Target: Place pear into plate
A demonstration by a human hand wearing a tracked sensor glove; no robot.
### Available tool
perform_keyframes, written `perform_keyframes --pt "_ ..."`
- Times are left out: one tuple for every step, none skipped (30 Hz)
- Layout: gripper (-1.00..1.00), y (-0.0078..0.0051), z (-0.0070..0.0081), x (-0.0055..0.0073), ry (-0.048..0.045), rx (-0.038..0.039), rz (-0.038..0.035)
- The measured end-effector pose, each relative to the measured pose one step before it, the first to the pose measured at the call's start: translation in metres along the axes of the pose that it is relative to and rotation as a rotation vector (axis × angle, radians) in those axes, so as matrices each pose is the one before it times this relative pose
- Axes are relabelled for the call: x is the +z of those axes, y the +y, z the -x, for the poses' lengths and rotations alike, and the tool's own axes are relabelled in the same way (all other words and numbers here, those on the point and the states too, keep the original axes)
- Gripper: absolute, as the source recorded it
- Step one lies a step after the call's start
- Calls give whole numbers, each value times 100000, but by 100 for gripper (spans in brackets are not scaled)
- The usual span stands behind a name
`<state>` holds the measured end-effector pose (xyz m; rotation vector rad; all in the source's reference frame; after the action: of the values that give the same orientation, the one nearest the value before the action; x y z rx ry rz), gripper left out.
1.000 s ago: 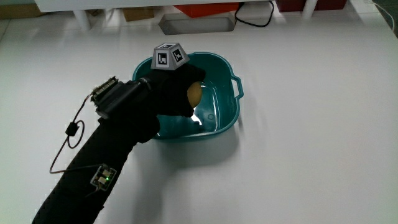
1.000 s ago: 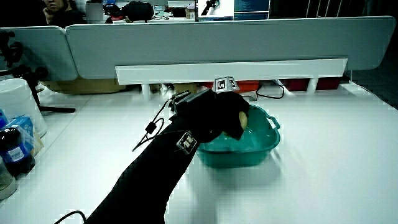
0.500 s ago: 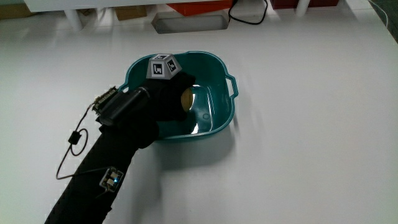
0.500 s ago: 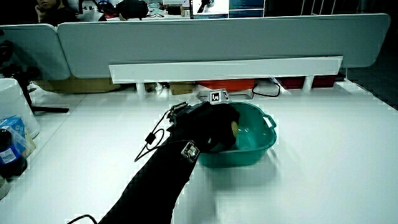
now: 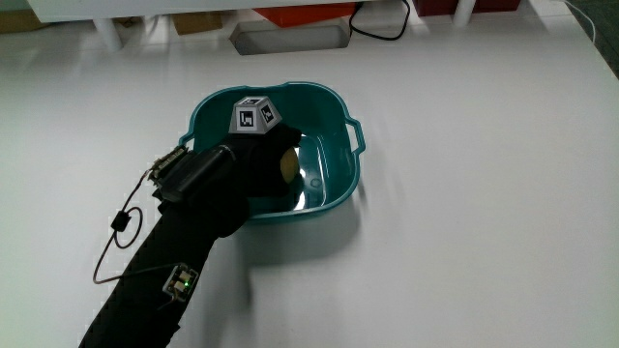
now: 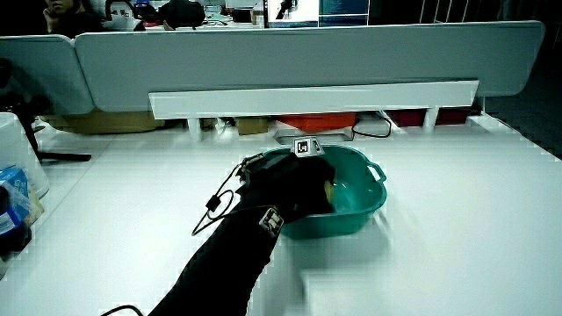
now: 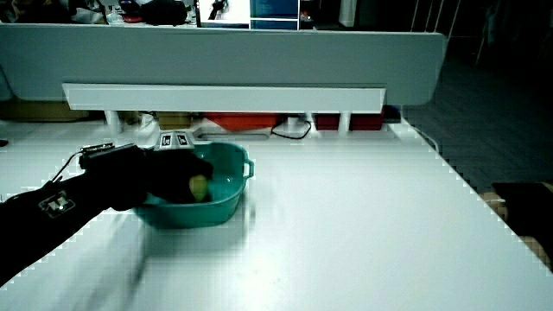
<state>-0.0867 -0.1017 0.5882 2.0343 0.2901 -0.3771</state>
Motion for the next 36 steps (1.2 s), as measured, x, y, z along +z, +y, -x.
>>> perform_keyframes --pt "0 -42 59 25 -1512 181 488" --pt "0 -27 98 37 195 -4 -1211" --pt "0 -43 74 50 -1045 129 209" --pt "-4 -50 44 22 -187 -270 178" --pt "-8 -129 -42 1 -39 347 -322" --pt "-12 -51 -52 -30 -50 -212 1008" --pt "-17 8 -9 -68 227 497 1105" --pt "-21 383 175 -179 -348 132 955" --pt "-25 -185 -162 20 511 1407 1977" --pt "-29 199 101 -68 -274 -435 225" --pt "-33 -182 -98 37 694 222 -364" --pt "-38 91 67 -62 411 -70 991" --pt "-42 -47 96 -37 -198 165 -34" --pt "-46 293 248 -134 -710 -299 367" --pt "-50 -286 -140 45 627 131 774" --pt "-54 101 80 -50 -214 -280 707" --pt "-58 280 162 -54 -624 -278 203" --pt "-62 -282 -143 115 -198 -37 659" --pt "-67 36 59 69 -470 -1404 637" --pt "-71 -119 -11 99 -938 1083 283" --pt "-75 135 121 75 85 -802 352" --pt "-79 79 108 84 -447 -666 -9" --pt "-83 -57 46 101 -1887 -858 255" --pt "-88 -569 -294 188 -819 375 -927" --pt "-92 275 231 87 1614 -1986 851" --pt "-96 -83 -75 39 -2496 205 -586" --pt "-100 -193 -11 147 -1002 208 230" --pt "-100 -148 82 143 -1780 -496 -452" --pt "-100 339 400 130 -1040 -1419 230" --pt "-100 80 409 179 -4251 -1536 533" --pt "-100 -367 136 405 -1025 292 -1121" --pt "-100 -341 111 426 -1611 -398 -273" --pt "-100 -269 161 366 -1664 -1284 -596" --pt "-100 -824 -272 440 428 981 -1146" --pt "-100 -531 -119 338 -1156 -295 -1126" --pt "-100 -363 -85 307 506 -650 -183"
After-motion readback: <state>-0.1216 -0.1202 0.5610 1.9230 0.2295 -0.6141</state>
